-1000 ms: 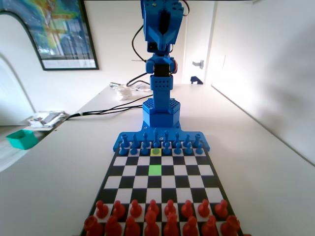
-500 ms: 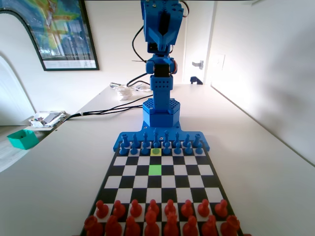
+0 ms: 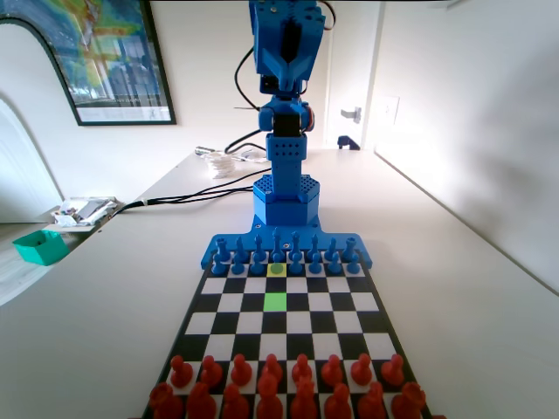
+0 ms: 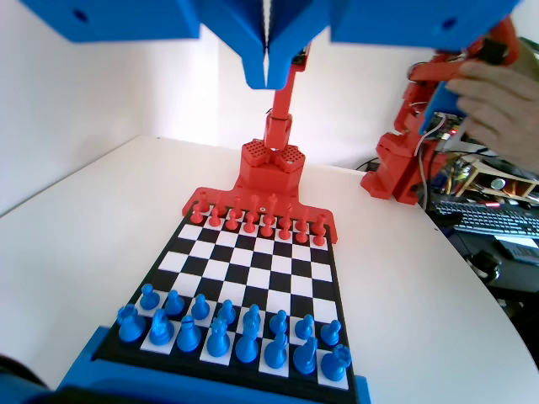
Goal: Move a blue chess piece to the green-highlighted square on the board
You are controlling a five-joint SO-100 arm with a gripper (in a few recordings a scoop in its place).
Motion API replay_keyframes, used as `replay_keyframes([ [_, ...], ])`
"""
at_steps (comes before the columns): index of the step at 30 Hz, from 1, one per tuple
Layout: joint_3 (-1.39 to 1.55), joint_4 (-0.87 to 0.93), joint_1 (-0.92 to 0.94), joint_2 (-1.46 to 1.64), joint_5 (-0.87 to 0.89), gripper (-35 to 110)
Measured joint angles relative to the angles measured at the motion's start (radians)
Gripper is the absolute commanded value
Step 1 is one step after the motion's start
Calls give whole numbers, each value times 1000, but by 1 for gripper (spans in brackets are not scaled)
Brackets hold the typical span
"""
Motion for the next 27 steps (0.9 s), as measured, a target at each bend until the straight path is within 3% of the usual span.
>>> replay_keyframes([
  [6,-183,95,-21,-193,-74,1],
  [12,-262,192,-29,-397,-328,1],
  [27,-87,-12,158,-788,-985,2],
])
